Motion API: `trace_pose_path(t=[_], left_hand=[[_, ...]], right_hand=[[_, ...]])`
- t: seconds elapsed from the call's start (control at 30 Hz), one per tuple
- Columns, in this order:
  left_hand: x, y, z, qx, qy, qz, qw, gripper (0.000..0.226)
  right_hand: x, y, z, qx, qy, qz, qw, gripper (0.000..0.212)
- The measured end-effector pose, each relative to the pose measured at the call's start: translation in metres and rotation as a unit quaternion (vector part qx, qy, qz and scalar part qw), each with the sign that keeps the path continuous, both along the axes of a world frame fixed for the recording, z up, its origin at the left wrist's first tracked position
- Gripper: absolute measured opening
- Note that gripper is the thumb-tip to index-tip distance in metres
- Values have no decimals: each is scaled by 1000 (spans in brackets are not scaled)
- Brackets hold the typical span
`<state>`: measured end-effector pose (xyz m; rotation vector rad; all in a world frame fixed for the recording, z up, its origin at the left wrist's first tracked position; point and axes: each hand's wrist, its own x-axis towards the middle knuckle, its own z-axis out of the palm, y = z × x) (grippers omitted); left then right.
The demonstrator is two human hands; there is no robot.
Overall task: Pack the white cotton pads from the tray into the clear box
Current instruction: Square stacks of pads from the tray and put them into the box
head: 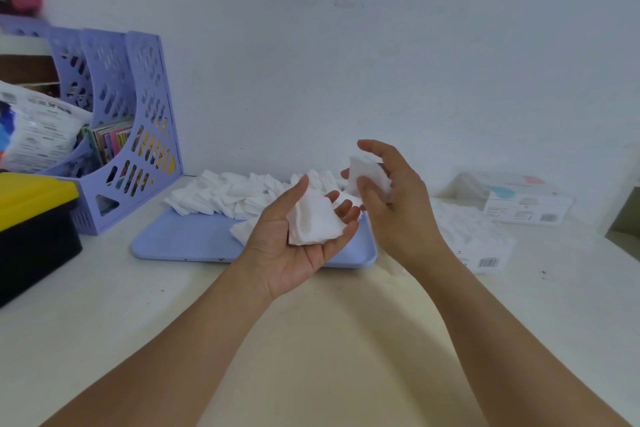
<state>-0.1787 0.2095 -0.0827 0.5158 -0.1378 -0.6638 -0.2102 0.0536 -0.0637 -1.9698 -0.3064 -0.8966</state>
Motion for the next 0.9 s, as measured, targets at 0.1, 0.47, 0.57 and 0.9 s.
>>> trace_pose_path(t=[0.1, 0.47, 0.57, 0.9], left_hand=[[-2, -2, 2, 6, 1, 24, 1000, 56], [-1, -3, 0, 13, -24, 6, 1000, 55], [0, -2, 1, 10, -2, 6, 1000, 60], [9, -8, -11, 152, -69, 93, 981, 72]], right_hand=[[-3, 7, 1, -43, -8, -10, 999, 35], [-1, 4, 0, 108, 22, 7, 994, 21], [-3, -5, 10, 181, 86, 56, 978, 12], [-5, 17, -3, -90, 166, 21, 982, 34]])
